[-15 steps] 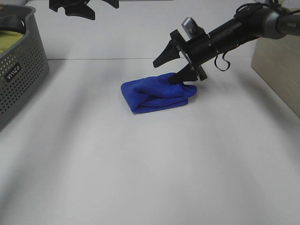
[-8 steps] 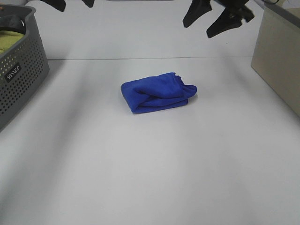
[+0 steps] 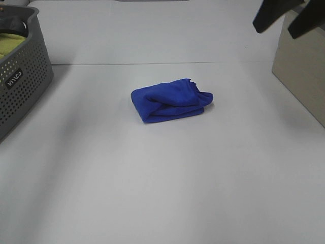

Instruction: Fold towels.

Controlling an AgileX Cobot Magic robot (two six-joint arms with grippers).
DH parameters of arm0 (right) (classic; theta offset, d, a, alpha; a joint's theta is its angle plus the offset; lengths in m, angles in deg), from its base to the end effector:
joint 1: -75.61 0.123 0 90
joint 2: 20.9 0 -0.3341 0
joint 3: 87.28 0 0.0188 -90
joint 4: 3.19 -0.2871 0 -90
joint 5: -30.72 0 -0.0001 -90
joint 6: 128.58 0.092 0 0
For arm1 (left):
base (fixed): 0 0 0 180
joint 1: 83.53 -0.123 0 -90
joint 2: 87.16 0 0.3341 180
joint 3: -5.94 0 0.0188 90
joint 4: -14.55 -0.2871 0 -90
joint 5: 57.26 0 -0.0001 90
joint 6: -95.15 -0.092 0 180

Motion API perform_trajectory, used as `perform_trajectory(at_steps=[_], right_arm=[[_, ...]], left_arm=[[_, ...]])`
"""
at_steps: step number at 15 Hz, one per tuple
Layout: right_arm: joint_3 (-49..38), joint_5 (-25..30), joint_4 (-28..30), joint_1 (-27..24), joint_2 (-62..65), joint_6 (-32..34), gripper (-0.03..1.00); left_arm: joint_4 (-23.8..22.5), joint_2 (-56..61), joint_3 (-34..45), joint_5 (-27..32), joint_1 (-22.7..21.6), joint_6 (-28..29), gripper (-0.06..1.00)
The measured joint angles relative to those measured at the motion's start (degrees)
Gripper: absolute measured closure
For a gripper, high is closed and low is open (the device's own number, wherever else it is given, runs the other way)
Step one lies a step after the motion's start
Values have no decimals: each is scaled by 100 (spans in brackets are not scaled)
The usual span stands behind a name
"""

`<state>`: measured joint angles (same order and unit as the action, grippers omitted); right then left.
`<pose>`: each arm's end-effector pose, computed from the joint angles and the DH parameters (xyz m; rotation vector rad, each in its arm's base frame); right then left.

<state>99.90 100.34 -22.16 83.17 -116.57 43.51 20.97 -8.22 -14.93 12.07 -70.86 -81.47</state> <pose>0.3468 0.0743 0.4011 -0.2914 2.7103 0.4558 0.3787 -0.0950 0.4395 0.1978 2.6125 -0.2498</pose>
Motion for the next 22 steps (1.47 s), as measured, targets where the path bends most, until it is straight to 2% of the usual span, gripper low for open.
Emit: perform_trajectory(at_steps=[2, 8, 9, 10, 13, 16, 19, 22], right_arm=[[-716, -6, 218, 0, 579, 0, 23], [-3885, -6, 567, 0, 3151, 0, 23], [-4761, 0, 710, 0, 3999, 0, 23], [-5162, -23, 808, 0, 4463, 0, 23], [-5689, -97, 1014, 0, 5500, 0, 23], [-5689, -212, 1123, 0, 6423, -80, 23], [-5884, -493, 1134, 0, 6950, -206, 23], [-5907, -533, 1134, 0, 7002, -212, 23]], left_arm=[[0, 693, 974, 23, 0, 57, 25], [0, 3770, 4045, 29, 0, 69, 25], [0, 4956, 4859, 29, 0, 63, 25], [0, 5575, 5208, 34, 0, 46, 25], [0, 6870, 5861, 46, 0, -52, 25], [69, 7970, 6537, -120, 0, -504, 25], [401, 8222, 6841, -602, 0, -1083, 25], [498, 8222, 6916, -647, 0, -1324, 25]])
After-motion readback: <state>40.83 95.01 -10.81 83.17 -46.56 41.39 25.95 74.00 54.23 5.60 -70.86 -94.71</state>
